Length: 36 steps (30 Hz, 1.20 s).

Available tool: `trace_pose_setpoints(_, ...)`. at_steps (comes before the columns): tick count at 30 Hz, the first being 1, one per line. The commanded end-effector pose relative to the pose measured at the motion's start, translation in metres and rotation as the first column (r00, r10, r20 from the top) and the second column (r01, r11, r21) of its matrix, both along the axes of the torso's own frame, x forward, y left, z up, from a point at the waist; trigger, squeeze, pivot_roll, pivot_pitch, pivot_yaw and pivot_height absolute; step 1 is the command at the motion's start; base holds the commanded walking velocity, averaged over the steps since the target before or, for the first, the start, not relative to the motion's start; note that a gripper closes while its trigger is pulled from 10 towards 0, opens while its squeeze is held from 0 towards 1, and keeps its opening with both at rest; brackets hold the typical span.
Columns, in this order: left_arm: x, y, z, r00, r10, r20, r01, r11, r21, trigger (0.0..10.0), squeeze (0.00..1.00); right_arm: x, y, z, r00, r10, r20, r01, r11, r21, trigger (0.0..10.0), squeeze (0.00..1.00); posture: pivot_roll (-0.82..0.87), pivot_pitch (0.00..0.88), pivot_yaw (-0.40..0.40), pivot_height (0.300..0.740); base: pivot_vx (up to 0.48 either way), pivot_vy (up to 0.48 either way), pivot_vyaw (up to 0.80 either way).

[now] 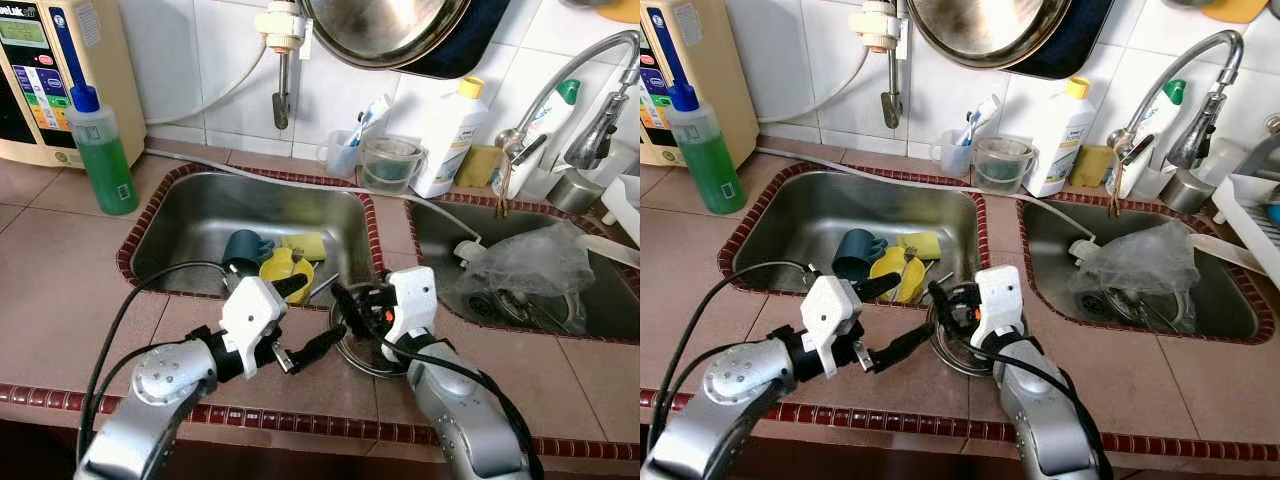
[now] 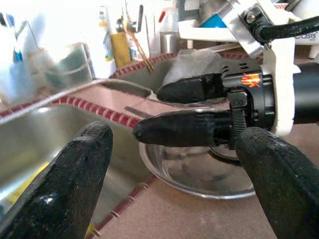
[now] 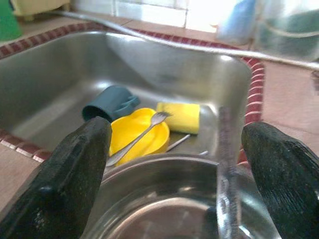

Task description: Kitchen organization

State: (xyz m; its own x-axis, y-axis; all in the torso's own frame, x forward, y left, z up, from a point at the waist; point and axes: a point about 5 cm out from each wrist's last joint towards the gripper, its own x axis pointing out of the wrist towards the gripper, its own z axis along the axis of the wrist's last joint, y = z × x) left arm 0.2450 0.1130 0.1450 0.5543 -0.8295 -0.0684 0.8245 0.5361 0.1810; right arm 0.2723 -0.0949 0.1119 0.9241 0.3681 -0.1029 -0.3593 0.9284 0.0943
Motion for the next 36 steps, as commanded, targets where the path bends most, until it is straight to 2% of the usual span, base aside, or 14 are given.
trace_pose_setpoints(1, 0.002, -0.001, 0.005, 0.998, -0.061, 0.029, 0.06, 0.998, 0.022, 10.0, 0.0, 0.0, -0.008, 0.005, 0.998, -0.062, -0.009, 0.062, 0.998, 0.016, 10.0, 0.0, 0.09, 0.005, -0.096, 0.74, 0.0, 0.0, 0.0)
trace_pose_setpoints(4, 0.006, 0.001, 0.013, 0.995, -0.097, 0.037, 0.096, 0.995, 0.028, 10.0, 0.0, 0.003, -0.014, 0.008, 0.993, -0.114, -0.043, 0.116, 0.992, 0.056, 10.0, 0.0, 0.09, 0.009, -0.089, 0.74, 0.0, 0.0, 0.0)
trace_pose_setpoints(11, 0.007, 0.0, 0.018, 0.988, -0.147, 0.053, 0.144, 0.989, 0.044, 10.0, 0.0, 0.003, -0.018, 0.008, 0.985, -0.153, -0.082, 0.16, 0.983, 0.088, 10.0, 0.0, 0.08, 0.013, -0.088, 0.74, 0.0, 0.0, 0.0)
trace_pose_setpoints(15, 0.006, -0.007, 0.023, 0.982, -0.175, 0.068, 0.173, 0.984, 0.03, 10.0, 0.0, 0.003, -0.021, 0.01, 0.982, -0.162, -0.102, 0.173, 0.978, 0.114, 10.0, 0.0, 0.07, 0.018, -0.083, 0.74, 0.0, 0.0, 0.0)
trace_pose_setpoints(19, 0.007, -0.009, 0.025, 0.98, -0.183, 0.073, 0.182, 0.983, 0.022, 10.0, 0.0, 0.003, -0.017, 0.016, 0.986, -0.141, -0.091, 0.149, 0.984, 0.096, 10.0, 0.0, 0.07, 0.022, -0.084, 0.74, 0.0, 0.0, 0.0)
trace_pose_setpoints(24, 0.008, -0.01, 0.027, 0.979, -0.185, 0.08, 0.185, 0.983, 0.014, 10.0, 0.0, 0.002, -0.009, 0.02, 0.986, -0.113, -0.121, 0.128, 0.984, 0.126, 10.0, 0.0, 0.07, 0.026, -0.092, 0.74, 0.0, 0.0, 0.0)
trace_pose_setpoints(25, 0.009, -0.011, 0.028, 0.98, -0.177, 0.086, 0.177, 0.984, 0.006, 10.0, 0.0, 0.001, -0.005, 0.015, 0.981, -0.105, -0.166, 0.127, 0.984, 0.128, 10.0, 0.0, 0.08, 0.027, -0.094, 0.74, 0.0, 0.0, 0.0)
trace_pose_setpoints(27, 0.01, -0.012, 0.029, 0.982, -0.169, 0.088, 0.17, 0.985, -0.004, 10.0, 0.0, 0.001, -0.002, 0.013, 0.98, -0.099, -0.17, 0.118, 0.987, 0.107, 10.0, 0.0, 0.08, 0.027, -0.094, 0.74, 0.0, 0.0, 0.0)
trace_pose_setpoints(29, 0.011, -0.012, 0.029, 0.982, -0.165, 0.089, 0.166, 0.986, -0.004, 10.0, 0.0, 0.0, 0.001, 0.011, 0.975, -0.098, -0.198, 0.124, 0.985, 0.122, 9.6, 0.0, 0.08, 0.031, -0.1, 0.74, 0.0, 0.0, 0.0)
trace_pose_setpoints(30, 0.011, -0.012, 0.029, 0.982, -0.165, 0.089, 0.166, 0.986, -0.004, 10.0, 0.0, 0.0, 0.001, 0.011, 0.975, -0.098, -0.198, 0.124, 0.985, 0.122, 9.6, 0.0, 0.08, 0.031, -0.1, 0.74, 0.0, 0.0, 0.0)
trace_pose_setpoints(31, 0.011, -0.012, 0.028, 0.983, -0.163, 0.087, 0.164, 0.986, -0.003, 10.0, 0.0, -0.001, 0.003, 0.012, 0.978, -0.085, -0.193, 0.108, 0.988, 0.112, 10.0, 0.0, 0.08, 0.033, -0.1, 0.74, 0.0, 0.0, 0.0)
trace_pose_setpoints(36, 0.012, -0.009, 0.029, 0.984, -0.151, 0.091, 0.151, 0.988, -0.001, 10.0, 0.0, -0.002, 0.005, 0.012, 0.973, -0.078, -0.217, 0.105, 0.988, 0.117, 10.0, 0.0, 0.08, 0.039, -0.103, 0.74, 0.0, 0.0, 0.0)
